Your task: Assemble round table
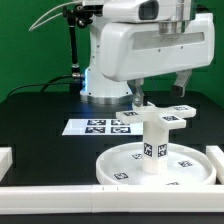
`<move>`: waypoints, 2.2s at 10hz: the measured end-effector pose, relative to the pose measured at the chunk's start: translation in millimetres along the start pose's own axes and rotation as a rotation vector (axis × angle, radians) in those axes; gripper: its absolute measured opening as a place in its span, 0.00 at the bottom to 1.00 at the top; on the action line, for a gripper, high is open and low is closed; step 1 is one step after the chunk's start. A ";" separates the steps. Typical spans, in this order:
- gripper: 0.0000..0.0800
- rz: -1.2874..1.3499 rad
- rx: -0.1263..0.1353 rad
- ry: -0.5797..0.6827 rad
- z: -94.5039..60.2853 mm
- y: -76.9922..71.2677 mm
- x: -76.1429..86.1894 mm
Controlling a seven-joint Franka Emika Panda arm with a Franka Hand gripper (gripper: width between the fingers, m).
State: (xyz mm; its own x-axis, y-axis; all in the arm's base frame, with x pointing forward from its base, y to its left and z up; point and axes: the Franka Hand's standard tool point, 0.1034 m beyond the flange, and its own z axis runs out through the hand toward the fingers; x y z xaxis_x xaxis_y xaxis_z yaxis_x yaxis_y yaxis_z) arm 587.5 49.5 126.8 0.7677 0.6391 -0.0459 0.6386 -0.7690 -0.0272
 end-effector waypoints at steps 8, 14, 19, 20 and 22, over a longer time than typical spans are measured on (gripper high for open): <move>0.81 -0.380 -0.026 -0.032 11.1 -2.4 -7.7; 0.81 -0.362 -0.018 -0.042 24.2 -4.0 -15.4; 0.81 -0.338 -0.016 -0.045 26.2 1.2 -20.0; 0.81 -0.337 -0.018 -0.045 26.0 1.6 -19.9; 0.55 -0.338 -0.023 -0.046 25.7 3.5 -20.5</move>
Offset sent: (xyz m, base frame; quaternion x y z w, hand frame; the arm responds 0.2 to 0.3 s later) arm 0.0000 0.0000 0.0000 0.0000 0.0000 -0.1938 0.9810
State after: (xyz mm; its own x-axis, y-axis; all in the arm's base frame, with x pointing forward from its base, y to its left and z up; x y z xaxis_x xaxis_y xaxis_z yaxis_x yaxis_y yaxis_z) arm 572.6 33.5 101.9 0.5095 0.8565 -0.0833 0.8581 -0.5129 -0.0258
